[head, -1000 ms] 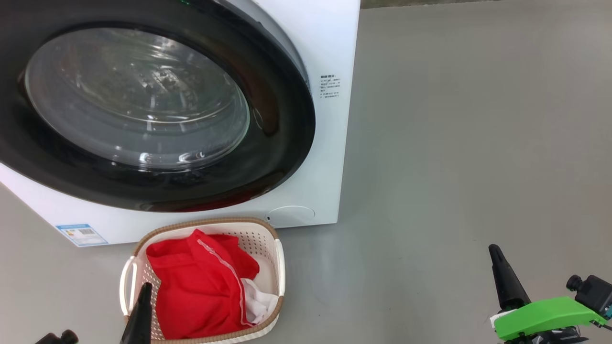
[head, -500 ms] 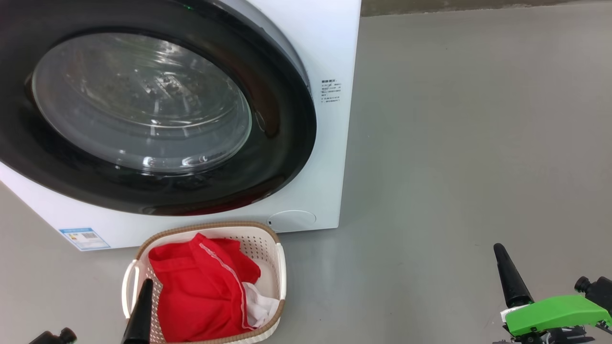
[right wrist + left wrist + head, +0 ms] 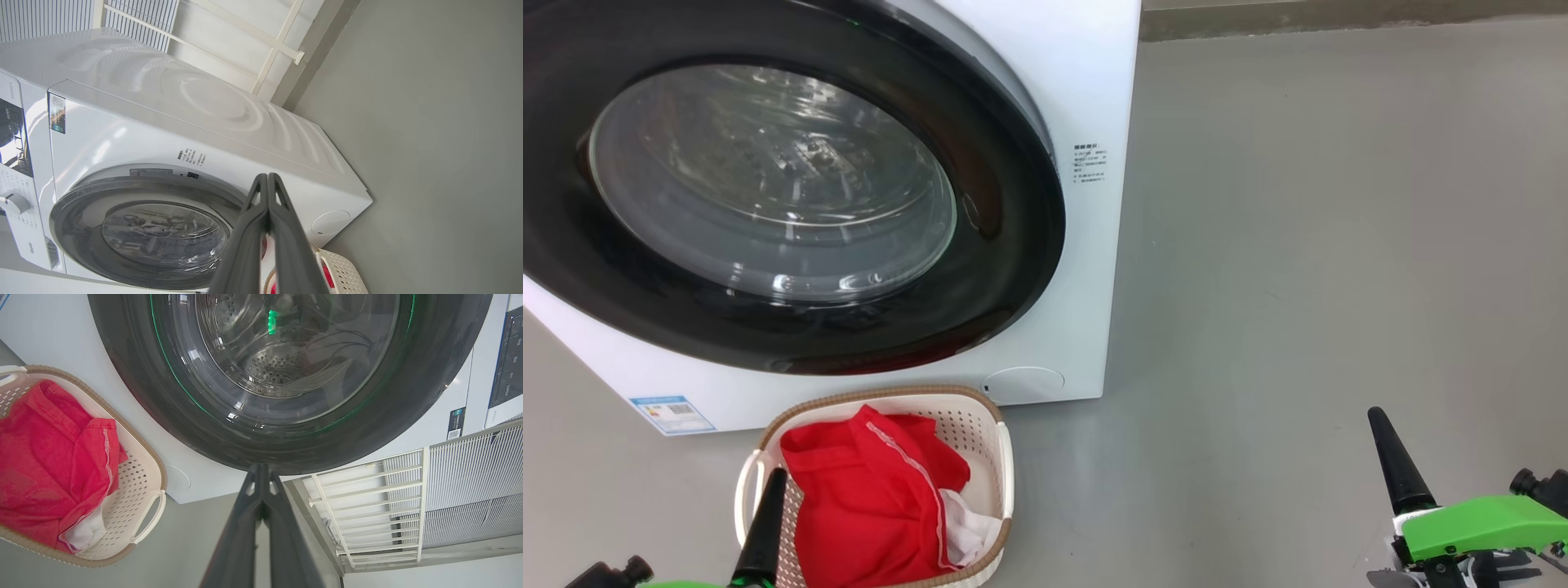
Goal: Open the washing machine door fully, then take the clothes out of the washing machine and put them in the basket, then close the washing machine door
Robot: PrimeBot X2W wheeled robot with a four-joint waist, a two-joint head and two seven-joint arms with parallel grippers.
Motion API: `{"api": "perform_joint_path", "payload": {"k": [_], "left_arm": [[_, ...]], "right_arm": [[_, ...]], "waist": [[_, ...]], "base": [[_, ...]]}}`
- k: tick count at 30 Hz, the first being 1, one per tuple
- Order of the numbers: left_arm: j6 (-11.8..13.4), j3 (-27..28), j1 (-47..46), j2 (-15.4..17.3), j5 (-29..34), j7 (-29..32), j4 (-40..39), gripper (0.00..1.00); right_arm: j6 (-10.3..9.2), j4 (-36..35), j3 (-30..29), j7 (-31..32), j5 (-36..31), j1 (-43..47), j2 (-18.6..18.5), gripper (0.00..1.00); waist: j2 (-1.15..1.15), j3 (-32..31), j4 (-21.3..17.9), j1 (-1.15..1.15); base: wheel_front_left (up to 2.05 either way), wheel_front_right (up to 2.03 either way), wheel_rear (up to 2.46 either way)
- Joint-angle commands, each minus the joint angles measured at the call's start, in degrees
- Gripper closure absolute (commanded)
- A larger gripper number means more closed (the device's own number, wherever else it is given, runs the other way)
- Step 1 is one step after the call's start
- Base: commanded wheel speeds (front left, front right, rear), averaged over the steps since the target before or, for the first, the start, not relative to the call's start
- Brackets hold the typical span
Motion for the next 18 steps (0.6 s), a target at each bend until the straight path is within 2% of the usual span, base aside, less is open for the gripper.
{"api": "perform_joint_path", "payload": {"k": [1, 18], "left_arm": [[-0.3, 1.76, -2.39, 0.43, -1.6, 0.45, -1.0, 1.0], [-0.36, 2.52, -3.53, -0.06, -11.12, 3.31, -0.55, 1.0]], "right_arm": [[-0.04, -1.74, 0.5, 0.46, 1.78, -2.66, -1.01, 1.0], [-0.05, -2.12, -0.35, 3.38, 11.93, -3.65, -1.16, 1.0]], "waist": [[0.0, -0.11, 0.03, 0.0], [0.0, -1.3, 0.25, 0.0]], "base": [[0.0, 0.0, 0.0], [0.0, 0.0, 0.0]]}}
